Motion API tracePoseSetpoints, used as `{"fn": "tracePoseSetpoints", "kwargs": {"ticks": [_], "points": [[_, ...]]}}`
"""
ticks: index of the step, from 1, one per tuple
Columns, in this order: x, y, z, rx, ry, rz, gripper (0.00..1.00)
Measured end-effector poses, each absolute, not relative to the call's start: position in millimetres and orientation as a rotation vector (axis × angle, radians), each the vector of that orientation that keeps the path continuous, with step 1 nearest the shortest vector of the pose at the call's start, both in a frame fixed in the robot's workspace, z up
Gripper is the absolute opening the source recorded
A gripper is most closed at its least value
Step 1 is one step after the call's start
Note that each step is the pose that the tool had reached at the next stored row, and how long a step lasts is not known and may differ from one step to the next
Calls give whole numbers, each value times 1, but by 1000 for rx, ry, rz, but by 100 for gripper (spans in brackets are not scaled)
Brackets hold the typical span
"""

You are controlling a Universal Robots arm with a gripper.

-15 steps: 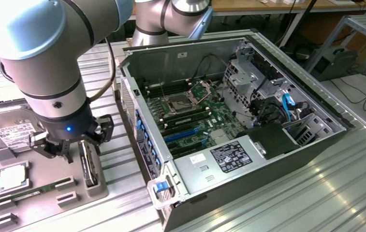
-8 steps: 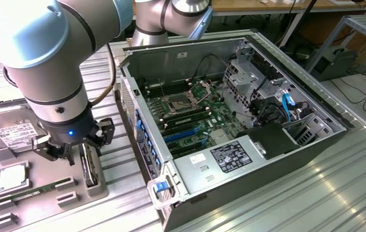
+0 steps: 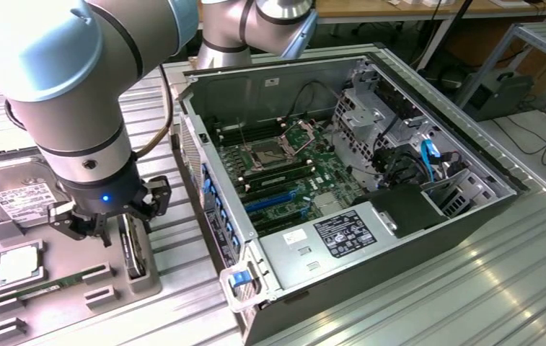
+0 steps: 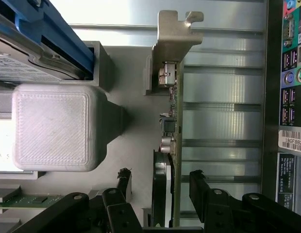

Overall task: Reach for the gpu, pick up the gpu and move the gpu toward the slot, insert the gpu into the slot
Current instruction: 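Pick up the gpu and move the gpu toward the slot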

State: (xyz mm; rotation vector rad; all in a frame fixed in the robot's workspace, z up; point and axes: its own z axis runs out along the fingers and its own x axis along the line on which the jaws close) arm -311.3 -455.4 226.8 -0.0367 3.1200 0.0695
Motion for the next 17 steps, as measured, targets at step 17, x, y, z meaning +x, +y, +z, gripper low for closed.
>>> {"fn": "tracePoseSetpoints", "kwargs": {"ticks": [17], "points": [[-310,-455,226,-37,3120,70,39]]}}
